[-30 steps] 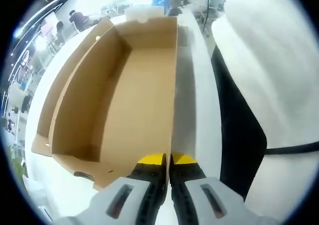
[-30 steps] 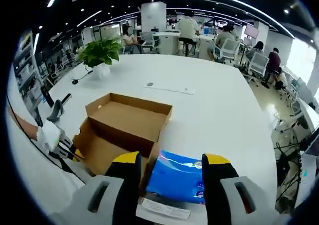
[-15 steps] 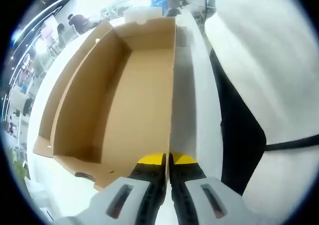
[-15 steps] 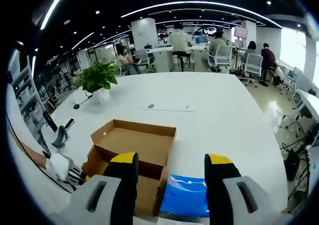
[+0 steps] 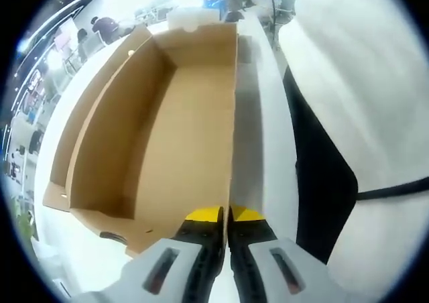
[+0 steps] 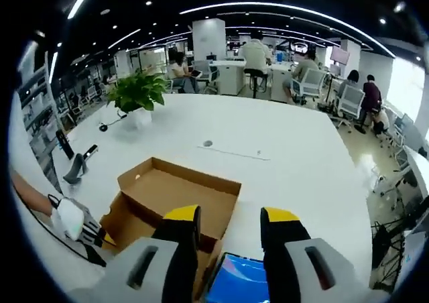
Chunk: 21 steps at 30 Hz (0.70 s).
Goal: Operate the shoe box by opening the lid, removing the specified soft item, and placing it in the target area until the item is outside and the box remains undamaged.
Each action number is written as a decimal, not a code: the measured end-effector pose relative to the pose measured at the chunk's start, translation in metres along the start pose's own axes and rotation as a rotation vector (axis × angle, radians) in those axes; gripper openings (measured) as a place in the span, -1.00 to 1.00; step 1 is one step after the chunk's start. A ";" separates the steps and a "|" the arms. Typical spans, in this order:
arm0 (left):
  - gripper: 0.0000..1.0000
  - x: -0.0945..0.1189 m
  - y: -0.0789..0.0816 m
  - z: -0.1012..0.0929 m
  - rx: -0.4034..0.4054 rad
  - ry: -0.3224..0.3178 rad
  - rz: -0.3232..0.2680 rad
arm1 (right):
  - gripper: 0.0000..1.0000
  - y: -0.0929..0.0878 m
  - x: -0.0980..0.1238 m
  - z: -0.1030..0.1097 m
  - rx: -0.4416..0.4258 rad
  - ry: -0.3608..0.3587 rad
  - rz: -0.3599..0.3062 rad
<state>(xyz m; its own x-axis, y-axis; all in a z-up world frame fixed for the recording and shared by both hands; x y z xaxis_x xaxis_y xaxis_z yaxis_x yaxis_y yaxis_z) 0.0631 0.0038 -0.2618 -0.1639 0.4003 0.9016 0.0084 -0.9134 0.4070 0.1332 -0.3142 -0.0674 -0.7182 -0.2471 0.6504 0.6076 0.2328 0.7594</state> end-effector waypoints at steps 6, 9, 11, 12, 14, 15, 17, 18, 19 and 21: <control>-0.95 0.001 -0.001 -0.001 0.002 0.016 -0.008 | -0.40 0.006 -0.015 -0.004 -0.073 0.043 0.014; -0.95 0.001 0.000 -0.001 0.000 0.020 -0.009 | -0.42 0.004 -0.031 -0.013 -0.103 -0.014 0.053; -0.95 0.000 0.000 0.001 0.002 0.012 -0.006 | -0.39 0.003 -0.039 -0.016 -0.114 -0.011 0.063; -0.95 0.000 0.000 0.001 0.003 0.010 -0.005 | -0.38 0.004 -0.041 -0.017 -0.125 0.002 0.062; -0.95 0.000 0.000 0.001 0.004 0.008 -0.005 | -0.39 0.005 -0.044 -0.017 -0.173 0.014 0.020; -0.95 0.000 0.000 0.001 0.002 0.007 -0.005 | -0.38 0.004 -0.045 -0.019 -0.185 0.007 0.042; -0.95 0.000 0.000 0.002 0.004 0.004 -0.001 | -0.33 0.004 -0.046 -0.021 -0.198 -0.033 0.043; -0.95 0.000 0.001 0.001 0.005 0.004 0.000 | -0.29 0.004 -0.047 -0.022 -0.206 -0.042 0.044; -0.95 0.000 0.001 0.001 0.007 0.004 0.000 | -0.28 0.005 -0.047 -0.021 -0.217 -0.046 0.042; -0.95 0.000 0.000 0.001 0.007 0.007 -0.001 | -0.29 0.007 -0.053 -0.018 -0.278 -0.046 0.026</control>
Point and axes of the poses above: the point that each gripper's makers call its tool centre point, and the gripper's own axes: x roughly backward along the fingers, z roughly to its left, y roughly out of its top, the point moved 9 cm from there along x, roughly backward along the fingers, and after that the axes turned 6 degrees about y, right-handed, at the moved point
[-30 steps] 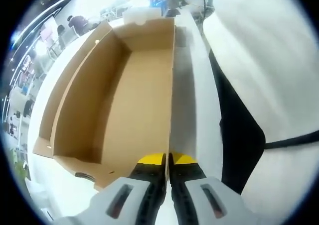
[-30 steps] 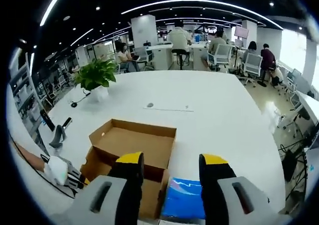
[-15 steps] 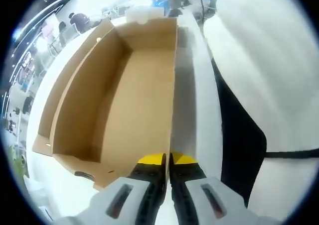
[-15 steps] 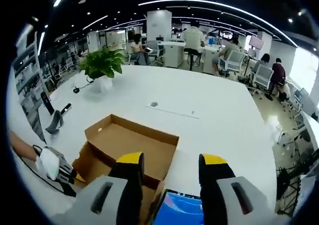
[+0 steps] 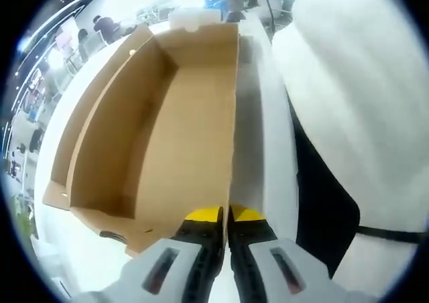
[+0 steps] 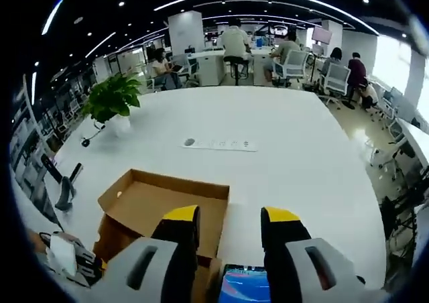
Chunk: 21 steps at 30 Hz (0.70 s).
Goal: Operate the shoe box by opening the lid, removing the specified soft item, and placing it in the target area until the item is outside and the box remains undamaged.
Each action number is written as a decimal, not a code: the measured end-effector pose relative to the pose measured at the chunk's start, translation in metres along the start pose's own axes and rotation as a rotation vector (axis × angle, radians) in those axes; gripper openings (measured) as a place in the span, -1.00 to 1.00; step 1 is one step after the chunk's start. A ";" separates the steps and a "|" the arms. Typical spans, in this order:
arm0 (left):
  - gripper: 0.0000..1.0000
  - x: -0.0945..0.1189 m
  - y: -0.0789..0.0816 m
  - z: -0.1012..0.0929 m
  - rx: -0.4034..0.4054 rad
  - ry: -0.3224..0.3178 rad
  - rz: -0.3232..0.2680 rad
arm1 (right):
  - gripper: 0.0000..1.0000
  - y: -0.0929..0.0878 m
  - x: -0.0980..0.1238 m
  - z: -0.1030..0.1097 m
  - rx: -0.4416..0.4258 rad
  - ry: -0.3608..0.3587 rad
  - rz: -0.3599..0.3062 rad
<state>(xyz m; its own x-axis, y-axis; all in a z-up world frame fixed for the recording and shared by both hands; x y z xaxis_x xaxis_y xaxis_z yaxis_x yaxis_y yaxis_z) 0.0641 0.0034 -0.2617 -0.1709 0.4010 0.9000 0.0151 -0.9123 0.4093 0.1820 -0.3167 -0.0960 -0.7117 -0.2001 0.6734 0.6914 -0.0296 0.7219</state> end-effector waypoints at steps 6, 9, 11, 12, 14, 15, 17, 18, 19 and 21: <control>-0.95 0.000 0.000 0.000 0.004 -0.001 -0.005 | -0.11 0.008 -0.013 0.012 0.043 0.061 -0.025; -0.95 0.000 -0.001 -0.001 0.000 0.003 -0.002 | -0.35 0.014 -0.019 0.008 0.007 0.054 -0.002; -0.95 0.001 -0.001 -0.001 0.005 0.003 0.000 | -0.51 0.012 -0.021 0.010 0.016 0.058 0.015; -0.95 0.001 -0.001 -0.001 0.005 0.002 0.000 | -0.60 0.012 -0.021 0.011 0.052 0.069 0.022; -0.95 0.001 -0.001 -0.001 0.001 0.002 0.000 | -0.61 0.011 -0.021 0.008 0.066 0.054 0.037; -0.95 0.001 -0.001 -0.001 0.004 0.006 -0.002 | -0.59 0.012 -0.022 0.004 0.055 0.047 0.059; -0.95 0.001 -0.002 -0.002 -0.001 0.013 -0.004 | -0.55 0.010 -0.025 0.004 0.001 0.050 0.095; -0.95 0.001 -0.002 -0.002 -0.001 0.015 -0.004 | -0.55 0.009 -0.028 0.004 -0.027 0.058 0.100; -0.95 0.001 -0.002 -0.002 -0.001 0.015 -0.004 | -0.55 0.008 -0.030 0.003 -0.043 0.055 0.105; -0.95 0.001 -0.002 -0.001 0.003 0.013 -0.005 | -0.55 0.006 -0.037 0.002 -0.046 0.043 0.107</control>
Point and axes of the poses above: the point that each gripper's makers call its tool centre point, and the gripper's own axes: x roughly backward along the fingers, z roughly to its left, y roughly out of its top, the point moved 9 cm from there along x, roughly backward along the fingers, and after that the axes turned 6 degrees about y, right-handed, at the moved point
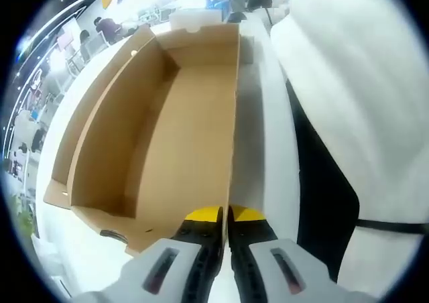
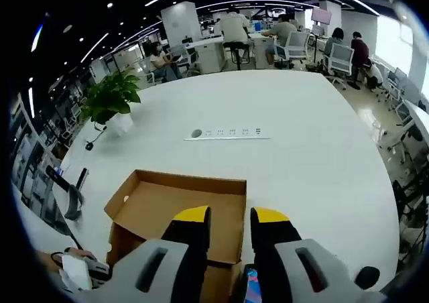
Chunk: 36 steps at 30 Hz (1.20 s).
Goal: Operate the shoe box by opening the lid, removing the specified soft item, and placing it in the target area until the item is outside and the box remains undamaged.
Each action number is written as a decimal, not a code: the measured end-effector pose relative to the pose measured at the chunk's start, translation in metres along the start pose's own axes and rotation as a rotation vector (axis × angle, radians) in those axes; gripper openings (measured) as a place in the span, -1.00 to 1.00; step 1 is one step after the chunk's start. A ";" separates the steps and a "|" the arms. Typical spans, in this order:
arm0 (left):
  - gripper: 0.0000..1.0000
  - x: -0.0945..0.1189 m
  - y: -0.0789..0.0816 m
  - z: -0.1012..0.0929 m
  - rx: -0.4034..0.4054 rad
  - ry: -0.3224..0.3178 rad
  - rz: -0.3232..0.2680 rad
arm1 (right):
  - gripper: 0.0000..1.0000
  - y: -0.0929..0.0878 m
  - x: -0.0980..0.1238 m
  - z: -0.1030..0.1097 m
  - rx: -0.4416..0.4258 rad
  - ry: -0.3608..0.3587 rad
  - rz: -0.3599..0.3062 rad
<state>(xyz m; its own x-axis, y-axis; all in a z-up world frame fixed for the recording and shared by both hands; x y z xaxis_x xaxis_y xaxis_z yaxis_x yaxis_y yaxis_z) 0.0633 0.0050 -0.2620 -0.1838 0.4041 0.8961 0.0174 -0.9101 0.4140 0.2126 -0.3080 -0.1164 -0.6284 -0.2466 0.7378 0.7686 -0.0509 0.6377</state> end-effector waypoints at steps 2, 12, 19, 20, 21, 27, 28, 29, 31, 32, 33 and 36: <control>-0.94 0.000 0.000 0.000 0.000 0.001 0.000 | -0.55 0.000 -0.007 0.000 0.010 -0.009 0.022; -0.95 0.000 0.001 0.001 0.007 -0.002 0.000 | -0.55 0.003 -0.021 0.001 0.017 -0.033 0.046; -0.95 0.000 0.001 -0.002 -0.009 0.019 -0.010 | -0.50 -0.005 -0.032 -0.005 0.019 -0.042 0.098; -0.95 0.001 0.000 -0.003 -0.007 0.019 -0.015 | -0.50 -0.007 -0.030 -0.005 0.016 -0.047 0.089; -0.95 0.001 0.000 -0.002 -0.009 0.016 -0.015 | -0.50 -0.011 -0.031 -0.004 0.018 -0.047 0.087; -0.97 -0.001 0.003 0.002 -0.019 -0.030 0.006 | -0.37 -0.012 -0.056 -0.011 0.051 -0.028 0.114; -0.97 -0.001 0.003 0.002 0.004 -0.028 0.009 | -0.29 -0.013 -0.059 -0.015 0.047 -0.030 0.115; -0.97 0.000 0.002 0.001 -0.009 -0.029 0.002 | -0.24 -0.015 -0.062 -0.017 0.021 -0.033 0.155; -0.97 0.000 0.002 0.002 -0.012 -0.027 0.001 | -0.25 -0.010 -0.069 -0.018 -0.005 -0.012 0.169; -0.97 0.000 0.002 0.002 -0.016 -0.028 -0.001 | -0.24 -0.007 -0.070 -0.018 -0.003 -0.013 0.162; -0.97 0.000 0.002 0.001 -0.027 -0.029 -0.005 | -0.24 -0.005 -0.070 -0.016 0.000 -0.012 0.159; -0.97 0.001 0.001 0.002 0.010 -0.027 -0.009 | -0.22 -0.006 -0.076 -0.016 -0.014 -0.009 0.155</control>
Point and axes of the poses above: the point that each gripper's makers call its tool centre point, and the gripper's own axes: x roughly backward along the fingers, z roughly to its left, y roughly out of its top, the point moved 9 cm from there along x, roughly backward along the fingers, and after that the axes turned 6 degrees about y, right-handed, at the moved point
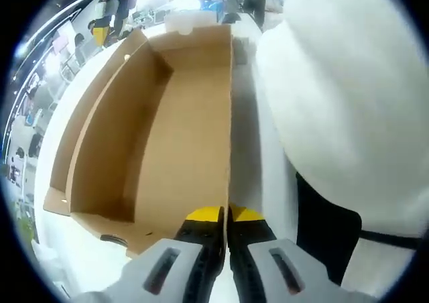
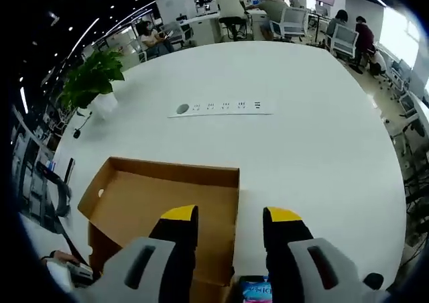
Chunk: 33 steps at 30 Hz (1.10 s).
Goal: Operate the shoe box by opening the lid, removing the specified soft item, and placing it in the target area until the item is outside and the box remains undamaged.
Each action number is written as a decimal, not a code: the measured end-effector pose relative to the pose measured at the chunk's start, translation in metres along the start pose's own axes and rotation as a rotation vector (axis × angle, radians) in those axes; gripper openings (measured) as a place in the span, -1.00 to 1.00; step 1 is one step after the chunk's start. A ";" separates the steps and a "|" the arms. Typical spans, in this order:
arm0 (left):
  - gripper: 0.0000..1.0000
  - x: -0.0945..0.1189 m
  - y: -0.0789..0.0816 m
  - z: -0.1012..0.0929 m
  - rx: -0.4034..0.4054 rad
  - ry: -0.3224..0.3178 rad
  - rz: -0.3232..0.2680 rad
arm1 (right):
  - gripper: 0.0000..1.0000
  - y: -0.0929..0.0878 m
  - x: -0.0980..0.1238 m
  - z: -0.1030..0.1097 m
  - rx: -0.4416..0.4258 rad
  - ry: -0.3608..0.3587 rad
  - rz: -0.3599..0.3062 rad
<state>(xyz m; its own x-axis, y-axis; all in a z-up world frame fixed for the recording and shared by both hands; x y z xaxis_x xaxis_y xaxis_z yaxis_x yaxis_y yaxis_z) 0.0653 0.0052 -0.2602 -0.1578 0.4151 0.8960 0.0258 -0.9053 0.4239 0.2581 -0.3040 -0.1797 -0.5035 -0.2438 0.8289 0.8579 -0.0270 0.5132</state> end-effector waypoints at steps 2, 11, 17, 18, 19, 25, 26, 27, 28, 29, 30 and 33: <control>-0.96 -0.001 0.003 0.001 0.012 -0.006 0.023 | -0.19 -0.003 -0.006 -0.002 -0.017 -0.026 0.037; -0.96 -0.001 0.002 0.001 0.003 0.011 0.020 | -0.10 -0.004 -0.038 -0.014 -0.157 -0.025 0.091; -0.96 0.000 0.002 0.001 -0.004 0.017 0.014 | 0.05 0.000 -0.043 -0.007 -0.171 0.009 0.067; -0.96 0.000 0.002 0.001 -0.006 0.018 0.012 | 0.07 -0.003 -0.045 -0.009 -0.157 -0.010 0.098; -0.96 0.000 0.002 0.001 -0.007 0.018 0.012 | 0.05 -0.004 -0.047 -0.010 -0.158 -0.012 0.100; -0.96 0.001 0.003 0.001 -0.004 0.012 0.017 | -0.39 -0.021 -0.054 -0.014 -0.230 0.014 0.093; -0.96 0.001 0.003 0.001 -0.005 0.012 0.017 | -0.40 -0.022 -0.054 -0.015 -0.221 -0.001 0.096; -0.96 0.001 0.003 0.001 -0.006 0.013 0.016 | -0.43 -0.023 -0.052 -0.019 -0.201 -0.034 0.092; -0.96 0.001 0.003 0.001 -0.009 0.014 0.015 | -0.47 -0.025 -0.051 -0.022 -0.203 -0.054 0.092; -0.96 0.001 0.003 0.001 -0.012 0.013 0.014 | -0.48 -0.026 -0.052 -0.024 -0.219 -0.050 0.097; -0.96 0.001 0.003 0.001 -0.014 0.010 0.015 | -0.48 -0.026 -0.053 -0.025 -0.252 -0.031 0.098; -0.96 0.001 0.004 0.002 -0.010 0.009 0.016 | -0.53 -0.027 -0.054 -0.025 -0.278 -0.018 0.104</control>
<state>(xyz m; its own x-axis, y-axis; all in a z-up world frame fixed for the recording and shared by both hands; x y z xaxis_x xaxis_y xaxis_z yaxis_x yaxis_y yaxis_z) 0.0668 0.0024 -0.2578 -0.1665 0.3998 0.9013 0.0184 -0.9127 0.4082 0.2651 -0.3144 -0.2440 -0.4113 -0.2423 0.8787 0.8988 -0.2683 0.3467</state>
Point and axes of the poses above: the point that each gripper's makers call its tool centre point, and the gripper's own axes: x roughly backward along the fingers, z roughly to its left, y roughly out of its top, the point moved 9 cm from there along x, roughly backward along the fingers, and after that the axes turned 6 degrees about y, right-handed, at the moved point
